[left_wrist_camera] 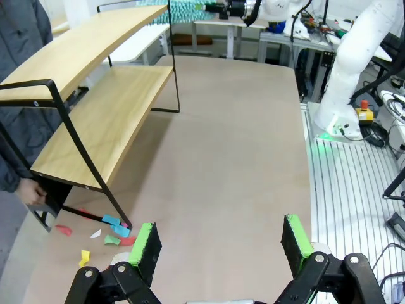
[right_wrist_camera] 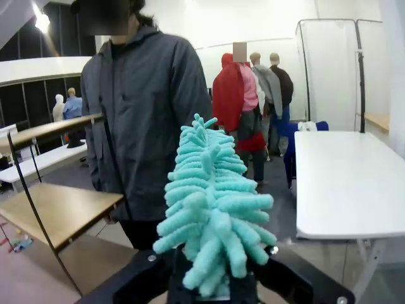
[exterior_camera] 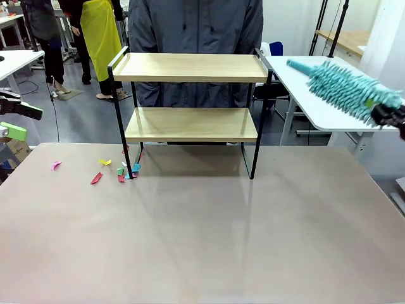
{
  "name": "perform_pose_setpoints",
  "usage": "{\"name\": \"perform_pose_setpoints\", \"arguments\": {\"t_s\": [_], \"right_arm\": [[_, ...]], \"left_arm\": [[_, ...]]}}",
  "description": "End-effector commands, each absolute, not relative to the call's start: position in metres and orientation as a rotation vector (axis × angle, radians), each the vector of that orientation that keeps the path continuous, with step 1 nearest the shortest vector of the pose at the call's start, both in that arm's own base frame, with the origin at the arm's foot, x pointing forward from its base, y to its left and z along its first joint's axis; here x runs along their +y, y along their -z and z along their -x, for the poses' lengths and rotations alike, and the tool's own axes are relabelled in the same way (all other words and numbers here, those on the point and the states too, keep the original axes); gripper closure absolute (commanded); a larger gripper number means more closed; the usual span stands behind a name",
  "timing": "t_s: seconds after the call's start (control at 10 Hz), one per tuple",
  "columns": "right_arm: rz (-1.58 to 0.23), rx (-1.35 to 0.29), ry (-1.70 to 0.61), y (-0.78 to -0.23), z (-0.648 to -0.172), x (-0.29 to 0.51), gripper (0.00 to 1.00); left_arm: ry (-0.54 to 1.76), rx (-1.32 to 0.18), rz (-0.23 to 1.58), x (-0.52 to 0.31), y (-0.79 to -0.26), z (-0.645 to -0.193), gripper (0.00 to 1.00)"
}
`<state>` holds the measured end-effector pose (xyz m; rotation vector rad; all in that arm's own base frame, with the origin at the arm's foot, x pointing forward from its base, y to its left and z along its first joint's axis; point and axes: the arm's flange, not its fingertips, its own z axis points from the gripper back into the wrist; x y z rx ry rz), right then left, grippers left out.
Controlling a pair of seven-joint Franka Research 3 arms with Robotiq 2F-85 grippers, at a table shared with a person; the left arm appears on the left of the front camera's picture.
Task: Clean the shelf.
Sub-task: Hand the Duster back to the human.
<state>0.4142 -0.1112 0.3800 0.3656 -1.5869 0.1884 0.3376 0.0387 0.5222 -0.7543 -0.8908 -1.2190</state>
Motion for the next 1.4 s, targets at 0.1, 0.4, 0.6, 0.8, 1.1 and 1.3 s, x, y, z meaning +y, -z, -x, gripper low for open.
{"name": "perform_pose_setpoints", "arguments": {"t_s": [0.1,0.4,0.6,0.8,1.1,1.3], "right_arm": [[-0.23,-1.647,-0.223,-0.333,-0.31,-0.079,0.84],[-0.36,-1.574,-0.196,-0.365,-0.417,-0.11,0.84],[-0.36,-1.574,-0.196,-0.365,-0.417,-0.11,0.84],[-0.36,-1.574,-0.196,-0.365,-0.417,-0.11,0.84],[-0.36,-1.574,-0.196,-0.365,-0.417,-0.11,0.84],[-0.36,-1.574,-0.196,-0.365,-0.417,-0.11,0.84]], "left_arm": [[1.232,-0.923,0.766,0.038,-0.524,-0.339,0.0],[1.232,-0.923,0.766,0.038,-0.524,-0.339,0.0],[1.232,-0.923,0.766,0.038,-0.524,-0.339,0.0],[1.232,-0.923,0.766,0.038,-0.524,-0.339,0.0],[1.232,-0.923,0.766,0.038,-0.524,-0.339,0.0],[1.232,-0.923,0.766,0.038,-0.524,-0.339,0.0]]}}
